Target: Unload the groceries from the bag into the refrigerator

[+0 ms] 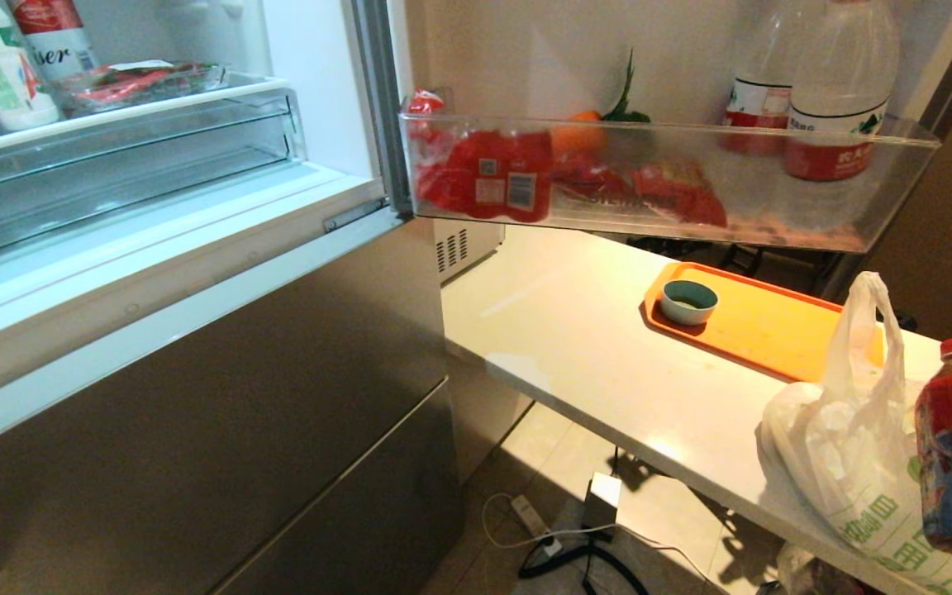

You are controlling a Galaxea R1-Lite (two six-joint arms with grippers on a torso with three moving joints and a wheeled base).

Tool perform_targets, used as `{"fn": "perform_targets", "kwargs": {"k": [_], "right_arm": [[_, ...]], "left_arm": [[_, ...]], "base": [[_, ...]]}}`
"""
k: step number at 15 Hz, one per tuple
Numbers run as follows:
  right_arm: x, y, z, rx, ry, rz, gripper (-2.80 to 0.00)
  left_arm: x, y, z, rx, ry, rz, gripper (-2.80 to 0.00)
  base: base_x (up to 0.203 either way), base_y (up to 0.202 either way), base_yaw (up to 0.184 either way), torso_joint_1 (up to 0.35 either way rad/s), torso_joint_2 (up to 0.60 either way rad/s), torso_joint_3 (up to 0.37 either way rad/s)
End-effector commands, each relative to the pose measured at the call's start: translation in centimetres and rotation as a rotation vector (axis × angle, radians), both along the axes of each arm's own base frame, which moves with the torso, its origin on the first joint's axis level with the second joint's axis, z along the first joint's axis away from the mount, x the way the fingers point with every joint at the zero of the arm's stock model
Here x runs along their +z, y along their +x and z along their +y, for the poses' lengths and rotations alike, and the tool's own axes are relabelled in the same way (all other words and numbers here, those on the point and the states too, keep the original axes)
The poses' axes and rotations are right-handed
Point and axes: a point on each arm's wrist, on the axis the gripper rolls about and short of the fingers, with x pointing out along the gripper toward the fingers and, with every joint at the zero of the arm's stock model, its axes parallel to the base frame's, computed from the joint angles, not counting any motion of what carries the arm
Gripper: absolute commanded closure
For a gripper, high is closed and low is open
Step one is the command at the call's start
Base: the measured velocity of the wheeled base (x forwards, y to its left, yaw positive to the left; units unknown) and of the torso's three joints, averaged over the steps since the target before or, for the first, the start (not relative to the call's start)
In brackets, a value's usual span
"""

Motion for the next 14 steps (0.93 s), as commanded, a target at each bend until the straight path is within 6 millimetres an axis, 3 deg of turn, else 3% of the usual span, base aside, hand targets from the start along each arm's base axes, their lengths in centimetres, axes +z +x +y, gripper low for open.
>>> {"fn": "perform_targets", "kwargs": {"k": [1,8,14], "right_arm": [[-0.8,0.7,-0.3,-0.004,0.019,0.033,0.00],[-5.5,6.6,-2.6,0.011,0.122,-0.020,0.00],[-8.2,7.7,-3.8,-0.019,0.198,0.007,0.00]], "left_arm": [[0.0,0.0,0.0,0.000,0.000,0.001,0.00],[0.0,0.0,0.0,0.000,0.000,0.000,0.00],[0.0,0.0,0.0,0.000,0.000,0.000,0.00]], "base": [[0.000,0.000,0.000,0.000,0.00,0.000],[0.000,0.000,0.000,0.000,0.00,0.000],[0.000,0.000,0.000,0.000,0.00,0.000]]}}
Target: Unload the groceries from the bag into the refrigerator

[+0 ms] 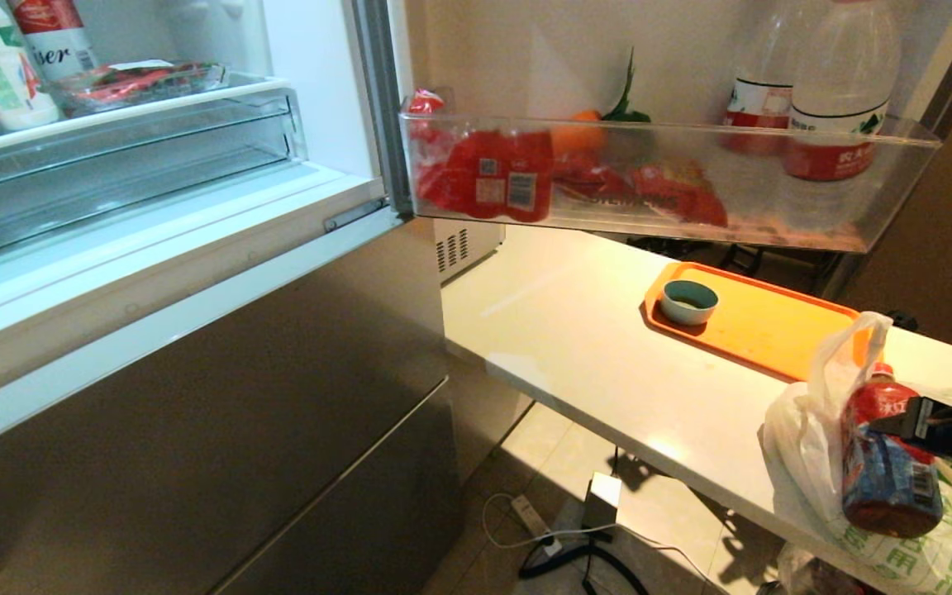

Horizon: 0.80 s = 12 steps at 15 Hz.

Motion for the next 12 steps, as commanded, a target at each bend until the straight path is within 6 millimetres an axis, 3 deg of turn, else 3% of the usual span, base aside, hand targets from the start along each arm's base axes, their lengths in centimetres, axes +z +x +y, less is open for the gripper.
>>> {"fn": "perform_targets", "kwargs": {"k": [1,7,12], "right_arm": [[-1.5,-0.1,-0.5,-0.006,0.043,0.045,0.00],[-2.1,1.8,-1.7,0.000,0.197,0.004,0.00],[-1.4,3.7,-2.0,0.006,0.233,-0.046,0.00]], "left_arm": [[0.0,0.0,0.0,0.000,0.000,0.000,0.00],[0.0,0.0,0.0,0.000,0.000,0.001,0.00],[0.0,0.0,0.0,0.000,-0.001,0.000,0.00]], "base": [[0.000,0.000,0.000,0.000,0.00,0.000],[0.000,0.000,0.000,0.000,0.00,0.000],[0.000,0.000,0.000,0.000,0.00,0.000]]}}
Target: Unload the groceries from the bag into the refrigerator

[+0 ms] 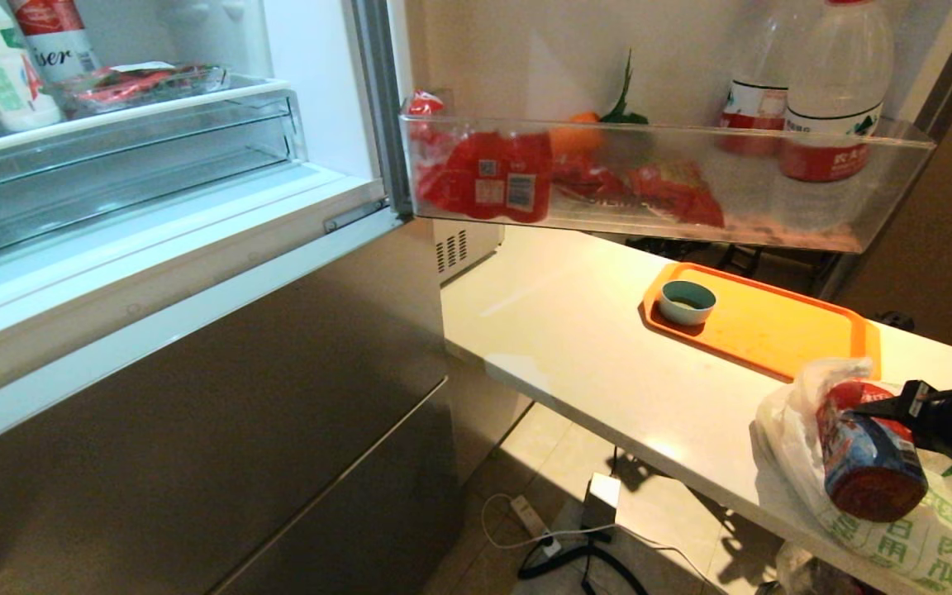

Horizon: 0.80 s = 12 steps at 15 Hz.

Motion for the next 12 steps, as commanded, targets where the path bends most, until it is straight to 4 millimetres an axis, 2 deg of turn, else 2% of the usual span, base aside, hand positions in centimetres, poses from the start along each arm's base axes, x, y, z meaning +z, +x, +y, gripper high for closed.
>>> {"fn": "perform_targets", "kwargs": {"k": [1,4,9,12], "right_arm": [[-0.2,1.1,-0.1,0.009,0.004,-0.007,0.00],[0.7,2.2,-0.5,-0.006,0.002,-0.044,0.00],[2.7,0.5,-0.3,-0.016,-0.004,-0.023,0.00],[3.4,0.9,-0.9,-0.029,-0.014,-0.048,0.00]], "left_arm": [[0.0,0.0,0.0,0.000,0.000,0.000,0.00],[0.0,0.0,0.0,0.000,-0.001,0.000,0.00],[0.0,0.0,0.0,0.000,0.000,0.000,0.00],[0.0,0.0,0.0,0.000,-0.001,0.000,0.00]], "base": [[0.000,0.000,0.000,0.000,0.00,0.000],[0.000,0.000,0.000,0.000,0.00,0.000],[0.000,0.000,0.000,0.000,0.00,0.000],[0.000,0.000,0.000,0.000,0.00,0.000]]}}
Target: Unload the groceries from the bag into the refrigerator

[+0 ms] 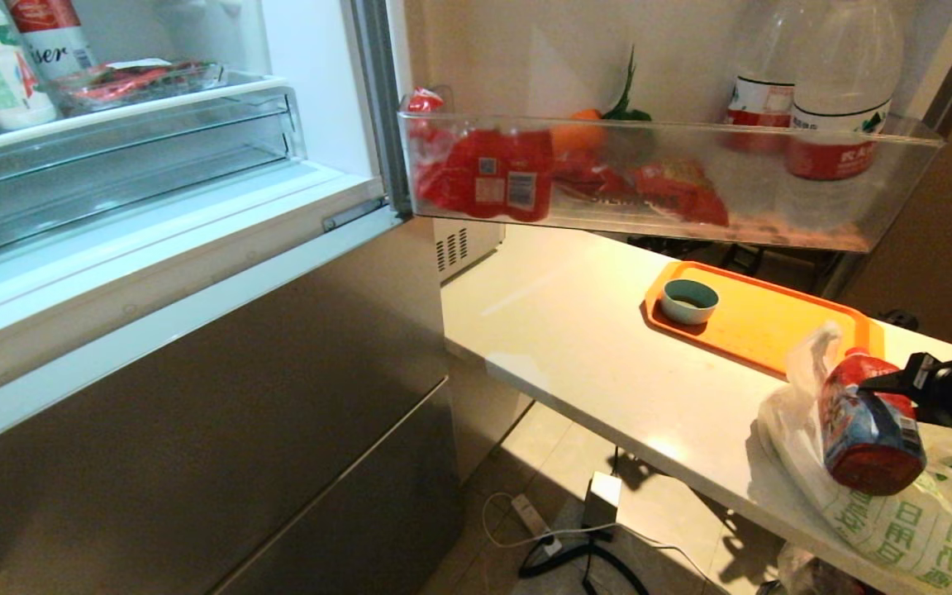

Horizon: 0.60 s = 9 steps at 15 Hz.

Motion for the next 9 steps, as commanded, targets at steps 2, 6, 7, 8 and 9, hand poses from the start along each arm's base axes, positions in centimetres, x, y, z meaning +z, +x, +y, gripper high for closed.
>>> {"fn": "perform_targets", "kwargs": {"k": [2,6,7,8,9], "right_arm": [[0.2,0.6,-0.3,-0.002,-0.002,-0.013,0.00],[-1.6,3.1,-1.7,-0.018,0.029,0.004,0.00],[-2.0,3.8,-2.0,-0.024,0.037,0.007,0.00],[-2.6,4.5,-2.3,-0.029,0.041,0.014,0.00],[-3.1,5.0,-2.6,-0.032,0.042,0.020,0.00]], "left_arm": [[0.0,0.0,0.0,0.000,-0.001,0.000,0.00],[0.0,0.0,0.0,0.000,0.001,0.000,0.00],[0.0,0.0,0.0,0.000,0.001,0.000,0.00],[0.0,0.0,0.0,0.000,0.000,0.000,0.00],[0.0,0.0,0.0,0.000,0.001,0.000,0.00]], "base": [[0.000,0.000,0.000,0.000,0.00,0.000],[0.000,0.000,0.000,0.000,0.00,0.000],[0.000,0.000,0.000,0.000,0.00,0.000],[0.000,0.000,0.000,0.000,0.00,0.000],[0.000,0.000,0.000,0.000,0.00,0.000]]}}
